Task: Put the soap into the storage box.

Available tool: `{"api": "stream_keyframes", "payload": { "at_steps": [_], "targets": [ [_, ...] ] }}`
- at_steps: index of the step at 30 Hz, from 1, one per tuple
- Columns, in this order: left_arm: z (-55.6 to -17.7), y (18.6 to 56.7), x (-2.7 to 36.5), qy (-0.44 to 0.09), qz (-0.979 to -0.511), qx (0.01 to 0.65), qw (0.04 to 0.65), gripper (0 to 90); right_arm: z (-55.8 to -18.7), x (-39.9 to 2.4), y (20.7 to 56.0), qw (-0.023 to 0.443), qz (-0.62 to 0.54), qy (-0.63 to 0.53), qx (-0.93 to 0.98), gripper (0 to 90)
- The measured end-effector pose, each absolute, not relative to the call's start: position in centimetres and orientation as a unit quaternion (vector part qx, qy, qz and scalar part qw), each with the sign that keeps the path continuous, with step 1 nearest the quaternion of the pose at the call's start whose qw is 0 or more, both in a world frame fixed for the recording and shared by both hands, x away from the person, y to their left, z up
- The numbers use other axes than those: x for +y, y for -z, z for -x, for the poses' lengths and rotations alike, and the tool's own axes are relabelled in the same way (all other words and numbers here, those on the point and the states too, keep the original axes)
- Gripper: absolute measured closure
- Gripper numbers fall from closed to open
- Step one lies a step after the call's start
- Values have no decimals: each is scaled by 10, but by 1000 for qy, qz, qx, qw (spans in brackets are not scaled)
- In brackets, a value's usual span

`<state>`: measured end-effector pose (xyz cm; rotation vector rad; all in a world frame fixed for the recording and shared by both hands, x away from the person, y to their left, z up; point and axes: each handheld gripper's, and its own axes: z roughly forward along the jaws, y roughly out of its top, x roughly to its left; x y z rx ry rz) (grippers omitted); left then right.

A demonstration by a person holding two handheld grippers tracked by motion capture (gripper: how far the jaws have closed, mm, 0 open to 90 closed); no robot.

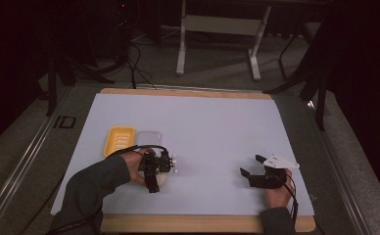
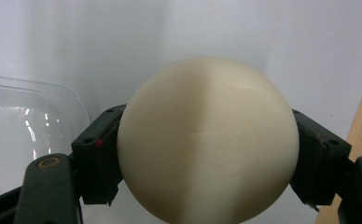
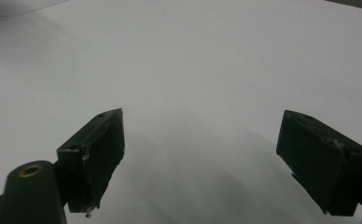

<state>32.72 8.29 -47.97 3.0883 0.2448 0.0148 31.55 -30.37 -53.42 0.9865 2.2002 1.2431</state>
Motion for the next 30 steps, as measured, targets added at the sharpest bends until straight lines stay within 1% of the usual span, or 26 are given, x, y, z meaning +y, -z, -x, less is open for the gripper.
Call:
{"api": "stream_keyframes", "payload": {
  "at_steps": [16, 30],
  "targets": [
    [-340, 473, 99, 5, -994, 103, 36, 239, -315, -304, 534, 213, -355, -447, 793, 149],
    [-350, 466, 112, 1, -991, 129, 41, 239, -315, -303, 534, 212, -355, -447, 793, 149]
  ]
}}
